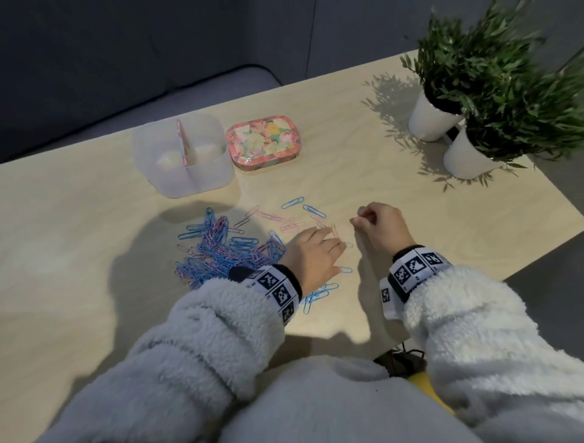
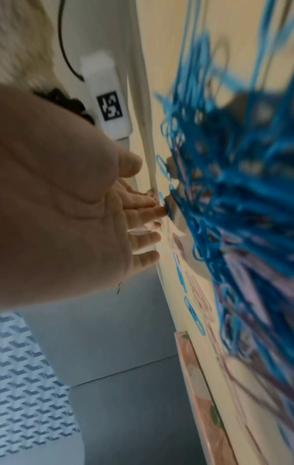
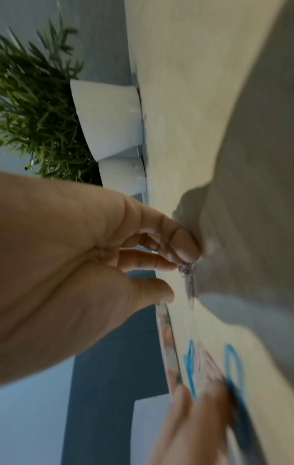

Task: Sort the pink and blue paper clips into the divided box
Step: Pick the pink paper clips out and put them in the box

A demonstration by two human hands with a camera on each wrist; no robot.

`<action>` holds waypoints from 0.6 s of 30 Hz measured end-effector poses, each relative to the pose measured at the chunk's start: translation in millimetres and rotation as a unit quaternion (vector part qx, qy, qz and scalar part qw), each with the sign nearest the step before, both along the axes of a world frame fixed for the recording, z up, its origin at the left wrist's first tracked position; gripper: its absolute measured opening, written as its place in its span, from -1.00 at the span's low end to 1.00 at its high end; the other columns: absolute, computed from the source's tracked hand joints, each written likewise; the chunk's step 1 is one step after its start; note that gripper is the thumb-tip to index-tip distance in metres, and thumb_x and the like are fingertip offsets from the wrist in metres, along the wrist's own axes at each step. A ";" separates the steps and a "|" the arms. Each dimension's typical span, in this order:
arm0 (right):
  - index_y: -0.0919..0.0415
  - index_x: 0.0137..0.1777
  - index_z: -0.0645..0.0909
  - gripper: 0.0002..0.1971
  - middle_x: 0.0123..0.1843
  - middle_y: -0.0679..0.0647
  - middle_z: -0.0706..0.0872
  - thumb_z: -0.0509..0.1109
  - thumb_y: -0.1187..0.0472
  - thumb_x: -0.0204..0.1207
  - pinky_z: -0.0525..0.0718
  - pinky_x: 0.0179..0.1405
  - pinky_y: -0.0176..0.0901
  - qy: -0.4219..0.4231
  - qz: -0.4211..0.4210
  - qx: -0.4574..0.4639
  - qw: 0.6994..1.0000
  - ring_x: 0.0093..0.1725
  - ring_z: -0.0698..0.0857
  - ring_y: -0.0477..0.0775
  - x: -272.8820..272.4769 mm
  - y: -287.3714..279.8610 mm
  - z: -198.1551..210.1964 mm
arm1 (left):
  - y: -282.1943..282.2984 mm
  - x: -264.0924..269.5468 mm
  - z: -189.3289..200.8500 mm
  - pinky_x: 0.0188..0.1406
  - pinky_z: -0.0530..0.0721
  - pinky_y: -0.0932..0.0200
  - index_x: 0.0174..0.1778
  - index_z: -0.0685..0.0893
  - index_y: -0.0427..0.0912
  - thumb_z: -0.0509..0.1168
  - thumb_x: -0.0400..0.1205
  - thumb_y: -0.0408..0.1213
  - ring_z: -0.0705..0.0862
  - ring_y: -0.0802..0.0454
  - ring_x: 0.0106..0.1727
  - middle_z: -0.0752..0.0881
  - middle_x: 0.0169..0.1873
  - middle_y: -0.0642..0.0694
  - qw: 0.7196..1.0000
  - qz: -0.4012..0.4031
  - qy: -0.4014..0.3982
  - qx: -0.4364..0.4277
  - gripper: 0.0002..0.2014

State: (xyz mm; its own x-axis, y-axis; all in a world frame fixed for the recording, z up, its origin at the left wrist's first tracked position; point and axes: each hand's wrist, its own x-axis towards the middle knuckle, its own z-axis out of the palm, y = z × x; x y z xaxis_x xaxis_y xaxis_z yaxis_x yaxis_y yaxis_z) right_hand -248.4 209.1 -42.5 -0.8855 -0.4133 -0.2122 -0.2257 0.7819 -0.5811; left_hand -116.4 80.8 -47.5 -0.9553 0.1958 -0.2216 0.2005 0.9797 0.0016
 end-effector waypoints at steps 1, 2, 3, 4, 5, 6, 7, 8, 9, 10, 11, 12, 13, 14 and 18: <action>0.32 -0.09 0.67 -0.81 -0.23 0.16 0.72 0.51 0.23 0.37 0.59 0.00 -0.07 -0.007 0.001 -0.009 1.000 -0.14 0.66 0.12 2.2 -5.2 -0.6 | -1.9 8.8 -0.6 0.31 0.31 0.09 0.20 0.68 0.02 -0.08 0.51 0.08 0.66 0.04 0.28 0.77 0.10 0.16 1.000 -0.015 0.007 0.007 -0.46; 0.32 -0.07 0.66 -0.79 -0.25 0.13 0.69 0.53 0.25 0.35 0.59 0.02 -0.06 -0.010 0.004 -0.012 1.000 -0.15 0.64 0.10 4.9 -10.5 -1.0 | -3.6 18.1 -1.9 0.22 0.35 0.10 0.10 0.73 0.01 -0.07 0.48 0.08 0.72 0.04 0.19 0.80 0.00 0.16 0.999 -0.028 0.018 0.033 -0.47; 0.32 -0.06 0.66 -0.80 -0.25 0.12 0.68 0.52 0.29 0.34 0.60 0.04 -0.05 -0.007 0.012 -0.011 1.000 -0.15 0.64 0.10 7.9 -16.3 -1.9 | -7.5 26.8 -4.2 0.18 0.38 0.11 0.06 0.75 -0.01 -0.03 0.48 0.06 0.74 0.02 0.15 0.81 -0.03 0.14 0.997 -0.028 0.031 0.066 -0.50; 0.31 -0.06 0.65 -0.81 -0.24 0.13 0.69 0.50 0.33 0.33 0.60 0.04 -0.04 -0.003 0.025 -0.009 1.000 -0.15 0.64 0.12 11.0 -22.9 -2.4 | -12.0 33.4 -3.7 0.18 0.43 0.10 0.06 0.74 -0.03 -0.01 0.49 0.03 0.74 0.01 0.14 0.80 -0.01 0.12 0.994 -0.011 0.043 0.098 -0.53; 0.29 -0.07 0.65 -0.83 -0.22 0.16 0.71 0.47 0.35 0.34 0.60 0.02 -0.05 -0.002 0.042 -0.006 0.999 -0.14 0.64 0.13 14.2 -29.9 -2.8 | -17.3 36.0 0.9 0.19 0.50 0.09 0.08 0.73 -0.04 0.01 0.51 0.00 0.73 -0.02 0.14 0.79 0.03 0.08 0.990 0.011 0.058 0.127 -0.56; 0.27 -0.08 0.65 -0.85 -0.19 0.18 0.73 0.45 0.36 0.34 0.59 0.00 -0.08 -0.006 0.062 -0.005 0.998 -0.15 0.63 0.12 17.9 -36.5 -2.6 | -24.9 35.0 4.1 0.20 0.55 0.09 0.12 0.70 -0.06 0.03 0.55 -0.04 0.70 -0.05 0.17 0.77 0.09 0.03 0.983 0.043 0.081 0.158 -0.59; 0.24 -0.09 0.66 -0.86 -0.18 0.18 0.74 0.44 0.35 0.35 0.60 -0.01 -0.09 -0.013 0.080 -0.007 0.997 -0.17 0.62 0.11 21.4 -41.7 -2.7 | -34.6 31.1 7.3 0.25 0.55 0.03 0.17 0.68 -0.09 0.08 0.59 -0.10 0.67 -0.10 0.21 0.74 0.15 -0.04 0.975 0.085 0.091 0.183 -0.63; 0.21 -0.11 0.67 -0.87 -0.18 0.18 0.75 0.44 0.34 0.35 0.63 -0.01 -0.07 -0.019 0.089 -0.013 0.996 -0.18 0.63 0.11 24.2 -44.8 -2.2 | -46.5 26.7 10.3 0.31 0.51 -0.03 0.22 0.65 -0.12 0.14 0.61 -0.19 0.62 -0.16 0.25 0.70 0.21 -0.10 0.966 0.134 0.088 0.202 -0.68; 0.20 -0.12 0.68 -0.88 -0.18 0.18 0.76 0.43 0.34 0.35 0.66 0.01 -0.03 -0.022 0.082 -0.020 0.996 -0.17 0.65 0.13 25.2 -45.3 -2.4 | -60.6 22.6 14.1 0.35 0.46 -0.06 0.25 0.62 -0.14 0.18 0.60 -0.27 0.58 -0.19 0.26 0.67 0.25 -0.14 0.957 0.183 0.090 0.205 -0.69; 0.19 -0.13 0.68 -0.88 -0.17 0.18 0.78 0.43 0.34 0.34 0.68 0.01 -0.01 -0.022 0.063 -0.026 0.997 -0.15 0.68 0.17 25.5 -43.1 -1.7 | -75.6 18.8 16.9 0.35 0.43 -0.07 0.28 0.60 -0.15 0.20 0.60 -0.32 0.55 -0.19 0.27 0.64 0.28 -0.16 0.950 0.226 0.097 0.191 -0.68; 0.19 -0.14 0.68 -0.88 -0.17 0.18 0.78 0.42 0.35 0.33 0.68 0.01 -0.01 -0.024 0.040 -0.030 0.998 -0.13 0.70 0.20 26.1 -39.5 -0.8 | -89.9 16.3 18.7 0.34 0.41 -0.07 0.30 0.57 -0.16 0.19 0.60 -0.34 0.51 -0.20 0.27 0.60 0.29 -0.17 0.944 0.265 0.097 0.169 -0.66; 0.20 -0.16 0.68 -0.88 -0.19 0.17 0.77 0.43 0.35 0.31 0.68 -0.01 -0.03 -0.029 0.027 -0.031 0.999 -0.13 0.71 0.22 27.6 -35.8 -0.2 | -102.3 14.5 19.0 0.32 0.41 -0.07 0.32 0.55 -0.18 0.18 0.60 -0.36 0.49 -0.22 0.28 0.58 0.30 -0.20 0.938 0.300 0.088 0.148 -0.65; 0.21 -0.17 0.67 -0.88 -0.22 0.16 0.75 0.45 0.35 0.30 0.66 -0.05 -0.06 -0.035 0.029 -0.025 0.999 -0.13 0.71 0.23 30.1 -34.1 0.5 | -111.8 12.8 17.3 0.30 0.42 -0.08 0.32 0.54 -0.20 0.16 0.61 -0.37 0.48 -0.24 0.28 0.56 0.29 -0.23 0.932 0.331 0.073 0.130 -0.66; 0.22 -0.18 0.67 -0.89 -0.24 0.15 0.73 0.46 0.34 0.30 0.61 -0.09 -0.10 -0.036 0.047 -0.013 0.998 -0.13 0.71 0.23 34.0 -35.2 0.7 | -118.7 11.0 14.2 0.26 0.46 -0.10 0.29 0.54 -0.22 0.15 0.61 -0.38 0.49 -0.25 0.27 0.56 0.26 -0.26 0.925 0.356 0.060 0.122 -0.68; 0.21 -0.15 0.69 -0.92 -0.13 0.22 0.77 0.39 0.30 0.39 0.58 -0.03 -0.09 -0.011 0.126 -0.005 0.992 -0.03 0.70 0.26 47.5 -58.9 -1.8 | -120.0 -1.4 3.3 0.06 0.54 -0.08 0.09 0.62 -0.26 0.09 0.59 -0.55 0.61 -0.27 0.08 0.61 0.05 -0.31 0.909 0.365 0.053 0.193 -0.73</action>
